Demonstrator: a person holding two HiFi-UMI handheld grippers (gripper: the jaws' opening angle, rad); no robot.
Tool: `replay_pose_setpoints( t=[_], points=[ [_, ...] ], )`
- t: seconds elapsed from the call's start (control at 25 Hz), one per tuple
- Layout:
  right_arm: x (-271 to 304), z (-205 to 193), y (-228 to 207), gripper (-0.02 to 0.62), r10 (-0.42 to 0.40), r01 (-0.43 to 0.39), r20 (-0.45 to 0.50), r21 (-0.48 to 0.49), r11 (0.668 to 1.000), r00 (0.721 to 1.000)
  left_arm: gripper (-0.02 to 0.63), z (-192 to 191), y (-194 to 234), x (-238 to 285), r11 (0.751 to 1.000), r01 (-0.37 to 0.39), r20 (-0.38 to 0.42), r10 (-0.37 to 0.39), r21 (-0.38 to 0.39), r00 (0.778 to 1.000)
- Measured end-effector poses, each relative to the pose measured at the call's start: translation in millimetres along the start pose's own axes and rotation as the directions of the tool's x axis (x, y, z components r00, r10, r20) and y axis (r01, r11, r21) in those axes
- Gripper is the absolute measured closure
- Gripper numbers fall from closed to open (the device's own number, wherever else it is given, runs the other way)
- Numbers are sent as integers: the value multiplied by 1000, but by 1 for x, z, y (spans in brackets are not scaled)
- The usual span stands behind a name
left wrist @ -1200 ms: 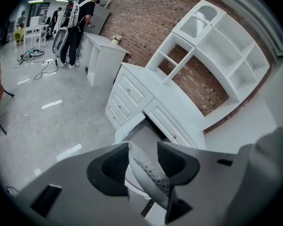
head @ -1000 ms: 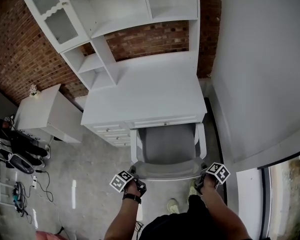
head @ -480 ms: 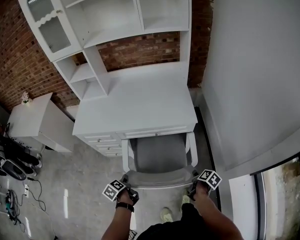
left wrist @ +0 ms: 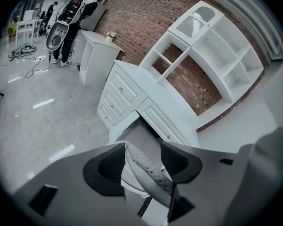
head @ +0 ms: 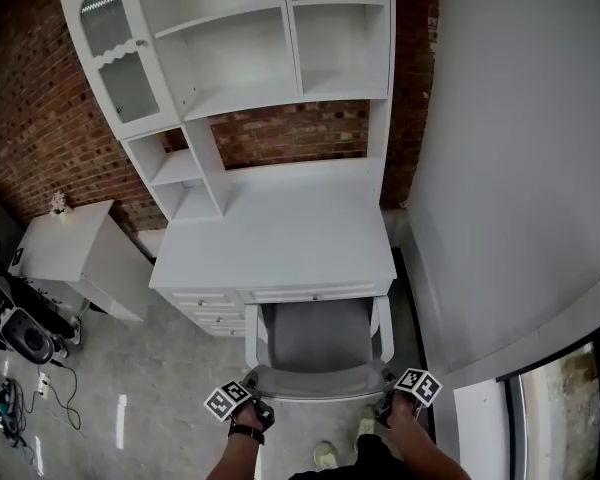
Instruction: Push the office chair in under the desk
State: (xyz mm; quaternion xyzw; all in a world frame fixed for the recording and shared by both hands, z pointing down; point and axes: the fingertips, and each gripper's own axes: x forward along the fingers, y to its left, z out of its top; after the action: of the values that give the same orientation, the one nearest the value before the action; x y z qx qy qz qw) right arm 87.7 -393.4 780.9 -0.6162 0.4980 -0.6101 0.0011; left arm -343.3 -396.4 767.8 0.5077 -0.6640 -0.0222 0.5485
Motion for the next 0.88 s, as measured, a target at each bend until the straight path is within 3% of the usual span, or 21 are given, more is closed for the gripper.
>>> replay_pose_setpoints(
  t=[0.68, 0.88],
  points=[
    [-47, 0, 13, 426, 90, -90, 0, -26, 996, 996, 390, 3, -1, -53, 999, -15, 20, 15, 36, 1000],
    [-62, -3, 18, 440, 123, -123, 2, -30, 992, 992, 467, 3, -9, -74, 998, -7, 33, 5, 59, 999]
  ],
)
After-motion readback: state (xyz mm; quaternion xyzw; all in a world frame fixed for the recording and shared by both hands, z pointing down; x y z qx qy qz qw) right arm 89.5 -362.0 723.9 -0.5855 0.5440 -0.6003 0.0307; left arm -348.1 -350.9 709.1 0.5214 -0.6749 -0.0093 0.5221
